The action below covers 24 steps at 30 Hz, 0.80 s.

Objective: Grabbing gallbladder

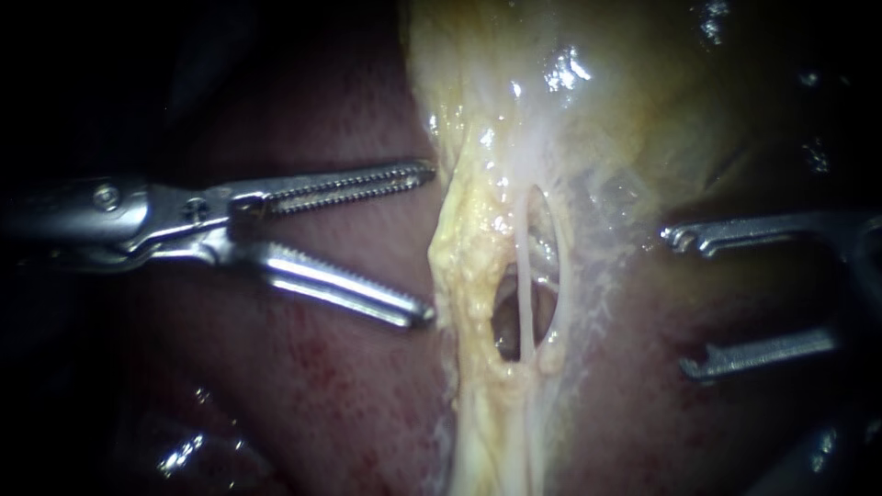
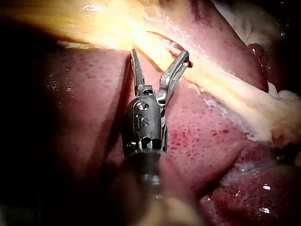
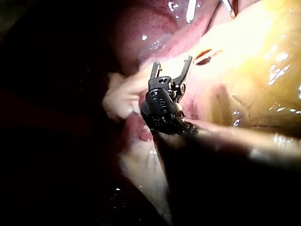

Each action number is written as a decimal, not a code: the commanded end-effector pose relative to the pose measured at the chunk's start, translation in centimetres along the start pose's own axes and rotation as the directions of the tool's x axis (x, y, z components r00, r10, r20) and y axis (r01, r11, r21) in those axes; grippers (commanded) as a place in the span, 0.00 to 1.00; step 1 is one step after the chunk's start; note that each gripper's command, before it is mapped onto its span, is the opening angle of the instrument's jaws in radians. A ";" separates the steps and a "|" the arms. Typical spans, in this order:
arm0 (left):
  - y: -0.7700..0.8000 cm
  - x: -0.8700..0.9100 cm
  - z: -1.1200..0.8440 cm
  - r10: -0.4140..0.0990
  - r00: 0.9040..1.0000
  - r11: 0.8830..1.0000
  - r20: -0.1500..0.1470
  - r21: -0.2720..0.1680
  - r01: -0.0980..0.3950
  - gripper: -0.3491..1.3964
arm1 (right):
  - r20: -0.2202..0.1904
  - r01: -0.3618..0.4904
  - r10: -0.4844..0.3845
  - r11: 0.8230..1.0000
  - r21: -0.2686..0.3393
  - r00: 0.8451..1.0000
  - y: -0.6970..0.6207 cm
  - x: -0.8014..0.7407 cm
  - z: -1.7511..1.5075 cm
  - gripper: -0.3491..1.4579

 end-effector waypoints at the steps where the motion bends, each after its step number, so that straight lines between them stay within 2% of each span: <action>1: 0.01 0.02 0.02 -0.014 1.000 1.000 -0.002 -0.012 0.014 0.70 | 0.000 0.000 0.000 1.000 0.000 1.000 0.00 0.00 0.00 0.51; 7: -0.01 0.06 0.11 -0.095 0.995 0.995 0.003 -0.035 0.095 0.67 | 0.000 0.000 0.000 1.000 0.000 1.000 0.00 0.00 0.00 0.51; 14: -0.04 0.05 0.17 -0.149 0.989 0.988 0.008 -0.042 0.149 0.63 | 0.000 0.000 0.000 1.000 0.000 1.000 0.00 0.00 0.00 0.51; 17: -0.08 0.03 0.19 -0.178 0.984 0.983 0.012 -0.049 0.178 0.60 | 0.000 0.000 0.000 1.000 0.000 1.000 0.00 0.00 0.00 0.51; 24: -0.20 -0.02 0.22 -0.213 0.977 0.975 0.017 -0.063 0.213 0.53 | 0.000 0.000 0.000 1.000 0.000 1.000 0.00 0.00 0.00 0.51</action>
